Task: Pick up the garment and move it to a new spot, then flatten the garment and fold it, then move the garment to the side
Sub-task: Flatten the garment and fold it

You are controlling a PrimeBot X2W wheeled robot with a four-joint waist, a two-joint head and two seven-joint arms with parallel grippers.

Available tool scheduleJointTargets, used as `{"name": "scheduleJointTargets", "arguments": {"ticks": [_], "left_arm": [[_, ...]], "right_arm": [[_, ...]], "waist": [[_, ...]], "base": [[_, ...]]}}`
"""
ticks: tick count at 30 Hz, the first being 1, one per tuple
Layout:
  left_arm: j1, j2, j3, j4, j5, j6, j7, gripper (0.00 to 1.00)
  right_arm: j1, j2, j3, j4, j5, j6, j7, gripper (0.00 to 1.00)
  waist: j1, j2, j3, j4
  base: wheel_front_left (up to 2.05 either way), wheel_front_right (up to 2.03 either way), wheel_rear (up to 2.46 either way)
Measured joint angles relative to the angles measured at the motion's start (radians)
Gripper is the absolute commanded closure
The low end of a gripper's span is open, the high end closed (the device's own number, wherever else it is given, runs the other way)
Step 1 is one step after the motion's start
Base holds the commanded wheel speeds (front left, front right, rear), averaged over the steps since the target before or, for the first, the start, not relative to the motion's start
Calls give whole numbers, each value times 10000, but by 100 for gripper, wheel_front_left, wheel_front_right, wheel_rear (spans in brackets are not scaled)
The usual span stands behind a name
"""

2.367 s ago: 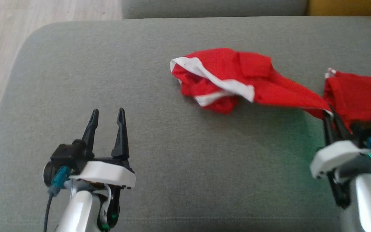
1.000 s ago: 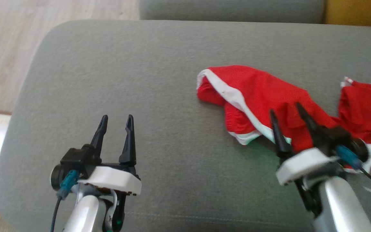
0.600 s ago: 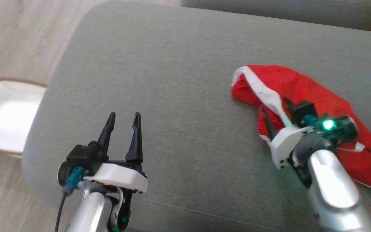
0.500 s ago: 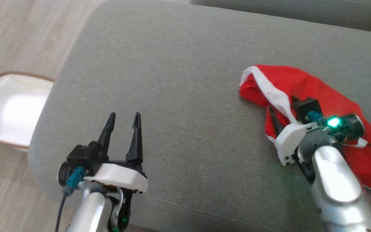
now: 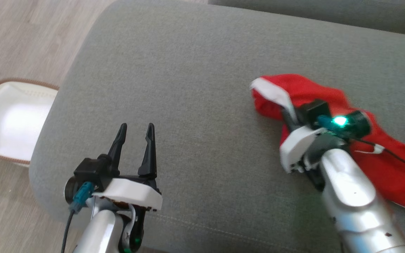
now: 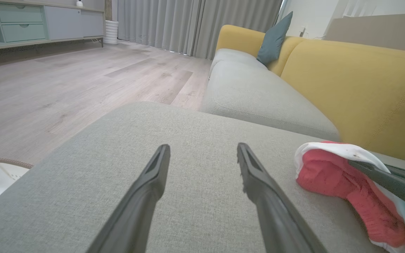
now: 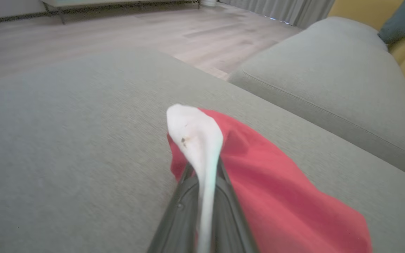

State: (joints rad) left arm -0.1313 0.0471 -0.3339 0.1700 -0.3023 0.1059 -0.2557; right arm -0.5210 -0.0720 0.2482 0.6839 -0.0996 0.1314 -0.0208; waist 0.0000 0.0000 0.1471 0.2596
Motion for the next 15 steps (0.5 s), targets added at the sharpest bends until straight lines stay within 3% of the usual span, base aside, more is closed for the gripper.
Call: {"name": "scheduleJointTargets", "arguments": {"ticks": [7, 15], "left_arm": [[2, 0, 111, 13, 4, 0, 0, 0], [16, -2, 134, -31, 2, 0, 0, 0]], "right_arm": [[0, 17, 2213, -1776, 2562, 0, 203, 100], [-258, -35, 1931, -2899, 3678, 0, 1584, 100]], "waist": [[0, 0, -213, -307], [0, 0, -169, -338]], "base": [[0, 0, 0], [0, 0, 0]]}}
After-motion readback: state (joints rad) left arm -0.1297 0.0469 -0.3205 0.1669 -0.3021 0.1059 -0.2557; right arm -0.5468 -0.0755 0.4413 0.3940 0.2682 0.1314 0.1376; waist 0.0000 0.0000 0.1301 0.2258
